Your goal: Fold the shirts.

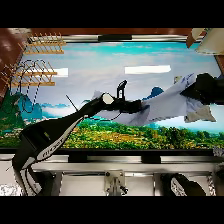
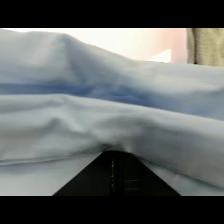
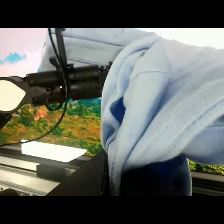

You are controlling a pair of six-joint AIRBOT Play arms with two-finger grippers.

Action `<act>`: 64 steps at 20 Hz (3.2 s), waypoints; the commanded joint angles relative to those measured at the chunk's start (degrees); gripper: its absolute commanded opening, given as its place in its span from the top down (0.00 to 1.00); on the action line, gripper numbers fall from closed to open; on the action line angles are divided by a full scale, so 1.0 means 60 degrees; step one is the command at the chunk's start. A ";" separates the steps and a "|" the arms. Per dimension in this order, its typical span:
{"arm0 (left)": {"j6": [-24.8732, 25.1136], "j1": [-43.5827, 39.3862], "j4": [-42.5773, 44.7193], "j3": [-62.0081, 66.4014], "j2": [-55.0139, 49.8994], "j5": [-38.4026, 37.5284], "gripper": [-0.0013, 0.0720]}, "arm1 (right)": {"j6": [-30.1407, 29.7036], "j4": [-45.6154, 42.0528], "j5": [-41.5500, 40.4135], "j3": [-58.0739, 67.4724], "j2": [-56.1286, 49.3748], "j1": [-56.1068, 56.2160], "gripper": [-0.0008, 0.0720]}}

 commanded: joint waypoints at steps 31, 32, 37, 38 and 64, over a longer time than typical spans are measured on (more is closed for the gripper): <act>0.0095 0.7340 0.6404 0.0157 0.9475 -0.6615 0.94 | -0.0714 0.3854 -0.7107 0.0011 -0.7621 0.6557 0.22; 0.0095 0.7340 0.6408 0.0157 0.9453 -0.6645 0.94 | -0.0739 0.3639 -0.6779 0.0011 -0.7486 0.6368 0.22; 0.0102 0.7340 0.6411 0.0157 0.9413 -0.6714 0.94 | -0.0087 0.0058 -0.3945 0.0007 -0.6302 0.4696 0.18; 0.0102 0.7340 0.6408 0.0157 0.9409 -0.6714 0.94 | 0.0120 -0.1064 -0.3177 0.0007 -0.6051 0.4291 0.18; 0.0098 0.7340 0.6408 0.0157 0.9256 -0.6743 0.94 | -0.3005 0.2994 -0.5854 -0.3909 -0.5894 0.3151 0.88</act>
